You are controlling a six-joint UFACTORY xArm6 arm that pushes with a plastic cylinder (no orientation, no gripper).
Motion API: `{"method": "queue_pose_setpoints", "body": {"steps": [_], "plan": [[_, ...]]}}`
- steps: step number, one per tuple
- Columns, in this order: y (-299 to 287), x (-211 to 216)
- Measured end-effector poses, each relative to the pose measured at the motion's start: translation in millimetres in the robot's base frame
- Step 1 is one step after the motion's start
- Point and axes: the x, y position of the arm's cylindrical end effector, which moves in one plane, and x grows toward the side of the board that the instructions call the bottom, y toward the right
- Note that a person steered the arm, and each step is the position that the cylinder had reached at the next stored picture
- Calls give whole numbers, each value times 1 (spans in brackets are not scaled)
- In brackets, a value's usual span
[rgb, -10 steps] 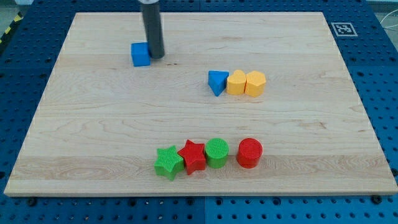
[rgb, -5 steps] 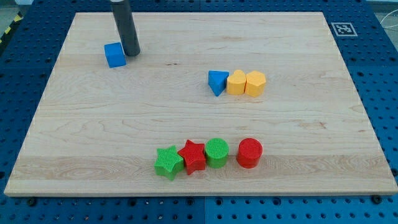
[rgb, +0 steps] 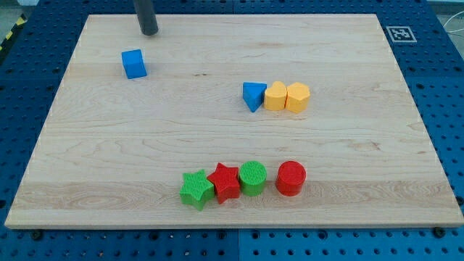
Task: Move the blue cube towards the center left
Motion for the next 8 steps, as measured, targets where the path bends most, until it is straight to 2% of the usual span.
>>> {"method": "queue_pose_setpoints", "body": {"steps": [4, 6, 7, 8], "plan": [[-1, 80], [-1, 100], [16, 98], [60, 110]]}}
